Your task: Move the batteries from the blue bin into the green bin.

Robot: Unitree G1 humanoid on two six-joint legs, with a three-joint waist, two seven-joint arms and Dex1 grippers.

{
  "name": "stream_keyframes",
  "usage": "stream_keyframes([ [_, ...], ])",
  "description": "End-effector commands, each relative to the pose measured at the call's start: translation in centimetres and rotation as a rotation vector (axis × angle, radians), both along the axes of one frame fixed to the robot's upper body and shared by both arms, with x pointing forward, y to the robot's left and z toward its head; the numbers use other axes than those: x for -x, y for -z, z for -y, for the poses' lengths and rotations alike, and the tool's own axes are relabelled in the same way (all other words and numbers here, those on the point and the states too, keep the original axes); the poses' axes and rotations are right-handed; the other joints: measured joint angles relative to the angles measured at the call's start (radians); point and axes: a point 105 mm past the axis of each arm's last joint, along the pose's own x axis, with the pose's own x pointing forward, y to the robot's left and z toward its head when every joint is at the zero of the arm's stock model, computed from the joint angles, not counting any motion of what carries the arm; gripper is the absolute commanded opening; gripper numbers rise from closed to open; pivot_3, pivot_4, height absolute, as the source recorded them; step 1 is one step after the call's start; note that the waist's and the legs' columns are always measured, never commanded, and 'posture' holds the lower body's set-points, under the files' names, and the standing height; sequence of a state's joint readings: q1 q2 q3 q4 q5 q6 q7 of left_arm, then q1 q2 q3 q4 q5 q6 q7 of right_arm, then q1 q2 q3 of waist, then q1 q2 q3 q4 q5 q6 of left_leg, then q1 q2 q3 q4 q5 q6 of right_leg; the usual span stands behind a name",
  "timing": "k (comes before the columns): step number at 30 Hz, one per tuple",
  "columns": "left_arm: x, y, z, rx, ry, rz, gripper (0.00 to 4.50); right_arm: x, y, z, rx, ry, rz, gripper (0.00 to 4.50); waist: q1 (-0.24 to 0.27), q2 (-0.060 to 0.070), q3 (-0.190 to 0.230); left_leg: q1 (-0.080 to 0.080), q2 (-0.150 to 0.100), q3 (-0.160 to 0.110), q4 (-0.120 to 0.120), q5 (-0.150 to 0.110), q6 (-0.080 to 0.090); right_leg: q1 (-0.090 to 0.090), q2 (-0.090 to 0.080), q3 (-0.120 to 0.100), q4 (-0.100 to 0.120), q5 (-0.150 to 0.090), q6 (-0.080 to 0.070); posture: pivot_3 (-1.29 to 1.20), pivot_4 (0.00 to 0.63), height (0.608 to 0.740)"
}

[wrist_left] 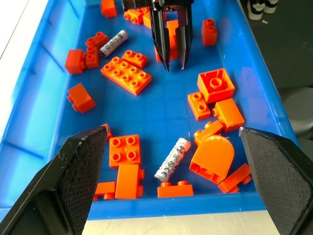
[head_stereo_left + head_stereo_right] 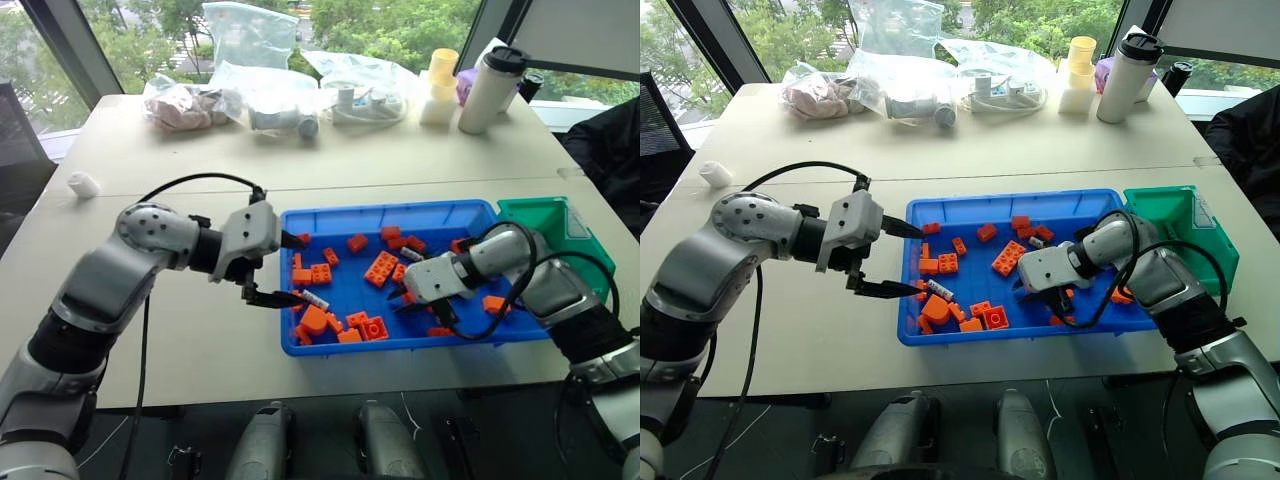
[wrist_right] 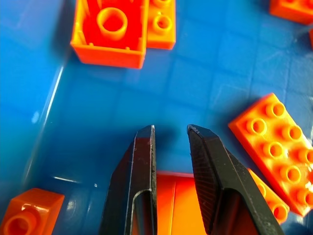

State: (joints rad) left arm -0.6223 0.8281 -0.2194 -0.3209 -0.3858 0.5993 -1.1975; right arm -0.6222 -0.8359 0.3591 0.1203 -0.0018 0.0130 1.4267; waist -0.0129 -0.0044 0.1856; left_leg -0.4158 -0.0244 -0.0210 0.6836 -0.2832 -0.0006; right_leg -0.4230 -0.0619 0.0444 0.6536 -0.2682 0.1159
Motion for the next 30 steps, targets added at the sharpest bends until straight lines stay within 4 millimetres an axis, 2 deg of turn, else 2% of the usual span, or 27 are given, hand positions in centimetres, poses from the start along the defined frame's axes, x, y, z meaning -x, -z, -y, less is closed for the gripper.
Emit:
stream_keyframes([
  [1,-0.4,-0.8,-1.3,-0.025,-0.034,0.052,4.5,-1.6,-4.5,-0.2,-0.156,0.118,0.028,2.36,-0.003,0.0,0.0,0.0,0.0,0.0,0.0,0.0,0.0,0.0,0.0,0.0,0.0,0.0,0.0,0.0,0.15,0.74],
  [3,-0.4,-0.8,-1.7,-0.043,-0.04,0.054,4.5,-2.2,-5.9,-0.5,-0.221,0.179,0.024,3.44,-0.002,0.0,0.0,0.0,0.0,0.0,0.0,0.0,0.0,-0.001,0.0,0.0,0.001,0.0,0.0,0.0,0.15,0.74],
  [5,-0.5,-0.7,-2.3,-0.065,-0.054,0.064,4.5,-2.2,-7.3,-1.6,-0.325,0.244,-0.025,4.44,-0.002,0.0,0.0,0.0,0.0,0.0,0.0,0.0,0.0,-0.001,0.0,0.0,0.001,0.0,0.0,0.0,0.15,0.74],
  [9,-0.7,-1.2,-3.3,-0.088,-0.079,0.085,4.5,-0.3,-8.2,-5.3,-0.47,0.322,-0.222,4.44,-0.001,0.0,0.0,0.0,0.0,0.0,-0.001,0.0,0.0,-0.001,0.0,0.0,0.001,0.0,0.0,0.0,0.15,0.74],
  [12,-0.5,-2.0,-3.9,-0.111,-0.086,0.11,4.5,1.2,-7.0,-7.7,-0.442,0.446,-0.354,4.44,-0.001,0.0,0.0,-0.001,0.0,-0.001,-0.001,0.0,0.0,-0.002,0.0,0.0,0.002,0.0,0.0,0.0,0.15,0.74],
  [16,-0.2,-2.6,-4.2,-0.134,-0.077,0.129,4.5,2.1,-6.9,-9.1,-0.428,0.496,-0.41,4.44,0.005,0.0,0.0,-0.002,-0.001,-0.001,0.0,0.0,0.0,-0.003,-0.001,0.0,0.002,0.0,0.0,0.0,0.15,0.74],
  [21,-0.5,-3.4,-4.3,-0.134,-0.092,0.165,4.5,2.7,-5.5,-10.5,-0.381,0.52,-0.441,4.44,-0.001,0.0,0.0,-0.002,-0.001,-0.001,0.0,0.0,0.0,-0.003,-0.001,-0.001,0.002,0.0,0.0,0.0,0.15,0.74],
  [24,-0.4,-3.2,-4.0,-0.126,-0.092,0.16,4.5,2.9,-4.3,-11.6,-0.355,0.533,-0.478,4.44,-0.005,0.0,0.0,-0.002,-0.001,-0.001,0.0,0.0,0.0,-0.003,-0.001,-0.001,0.002,0.0,0.0,0.0,0.15,0.74],
  [30,-0.4,-2.7,-3.8,-0.116,-0.101,0.149,4.5,1.3,-2.9,-12.1,-0.36,0.631,-0.497,4.44,-0.005,0.0,0.0,-0.002,-0.001,0.0,0.0,0.0,0.0,-0.004,0.0,-0.001,0.003,0.0,0.0,0.0,0.15,0.74],
])
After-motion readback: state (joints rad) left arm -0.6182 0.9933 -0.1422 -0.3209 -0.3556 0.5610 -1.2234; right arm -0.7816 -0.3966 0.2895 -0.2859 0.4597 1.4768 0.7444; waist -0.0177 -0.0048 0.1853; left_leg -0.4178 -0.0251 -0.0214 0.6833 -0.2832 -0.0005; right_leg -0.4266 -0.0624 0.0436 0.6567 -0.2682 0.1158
